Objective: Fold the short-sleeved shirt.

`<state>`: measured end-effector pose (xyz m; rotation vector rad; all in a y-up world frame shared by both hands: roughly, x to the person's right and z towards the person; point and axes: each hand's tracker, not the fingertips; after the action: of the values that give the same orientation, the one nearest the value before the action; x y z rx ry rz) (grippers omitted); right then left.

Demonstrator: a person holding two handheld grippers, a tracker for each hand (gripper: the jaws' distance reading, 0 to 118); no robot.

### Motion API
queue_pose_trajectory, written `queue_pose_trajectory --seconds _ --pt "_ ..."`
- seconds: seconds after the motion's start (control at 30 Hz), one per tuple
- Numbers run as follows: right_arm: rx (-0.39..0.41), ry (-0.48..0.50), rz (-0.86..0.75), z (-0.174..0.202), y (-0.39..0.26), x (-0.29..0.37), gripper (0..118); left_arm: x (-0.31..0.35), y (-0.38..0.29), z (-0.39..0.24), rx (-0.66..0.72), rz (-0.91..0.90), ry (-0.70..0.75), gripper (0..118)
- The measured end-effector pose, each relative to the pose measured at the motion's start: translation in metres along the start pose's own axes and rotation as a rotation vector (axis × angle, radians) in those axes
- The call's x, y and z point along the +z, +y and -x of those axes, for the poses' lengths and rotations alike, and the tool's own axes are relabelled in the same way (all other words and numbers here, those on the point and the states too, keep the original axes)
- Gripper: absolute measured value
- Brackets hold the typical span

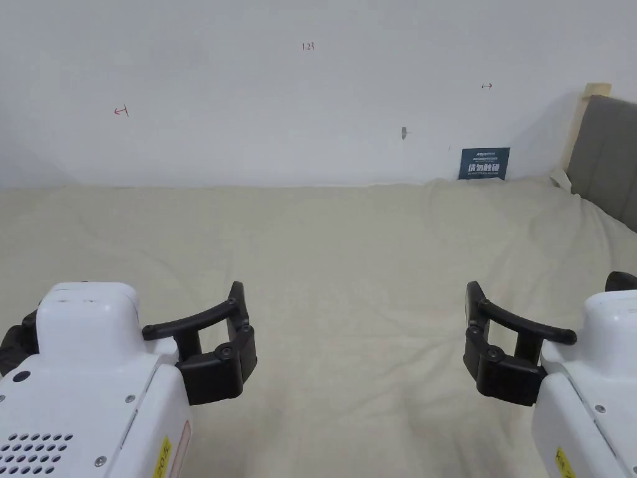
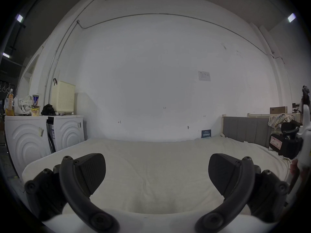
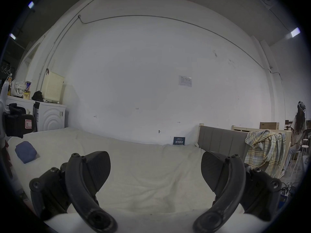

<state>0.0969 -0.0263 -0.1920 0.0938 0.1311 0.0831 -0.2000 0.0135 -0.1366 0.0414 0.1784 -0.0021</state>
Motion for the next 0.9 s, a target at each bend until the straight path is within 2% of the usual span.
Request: queue_pose_trajectory --seconds 0.1,0.2,0.23,0.4,0.73,0.8,0.9 --pt "0.011 0.008 0.007 0.005 -0.001 0.0 110 0.0 0.02 -0.001 0.071 0.018 -0.01 118" --pt "0.031 0.024 0.014 0.008 -0.003 -0.001 110 -0.005 0.036 -0.004 0.091 0.023 0.074 118" --pt "0.034 0.025 0.014 0.009 -0.003 -0.001 110 -0.012 -0.006 0.003 0.083 0.019 0.101 118" --pt "0.024 0.028 0.018 0.01 -0.004 -0.002 110 -0.019 -0.009 0.008 0.099 0.032 0.067 118" --pt "0.012 0.019 0.042 0.009 -0.004 -0.005 110 -0.023 -0.013 -0.004 0.023 0.023 0.105 118" --pt "0.014 0.019 0.044 0.009 -0.005 -0.005 110 -0.022 -0.016 -0.008 0.007 0.05 0.075 118" --pt "0.013 0.023 0.049 0.01 -0.005 -0.004 110 -0.022 -0.019 -0.01 0.08 0.073 -0.084 113"
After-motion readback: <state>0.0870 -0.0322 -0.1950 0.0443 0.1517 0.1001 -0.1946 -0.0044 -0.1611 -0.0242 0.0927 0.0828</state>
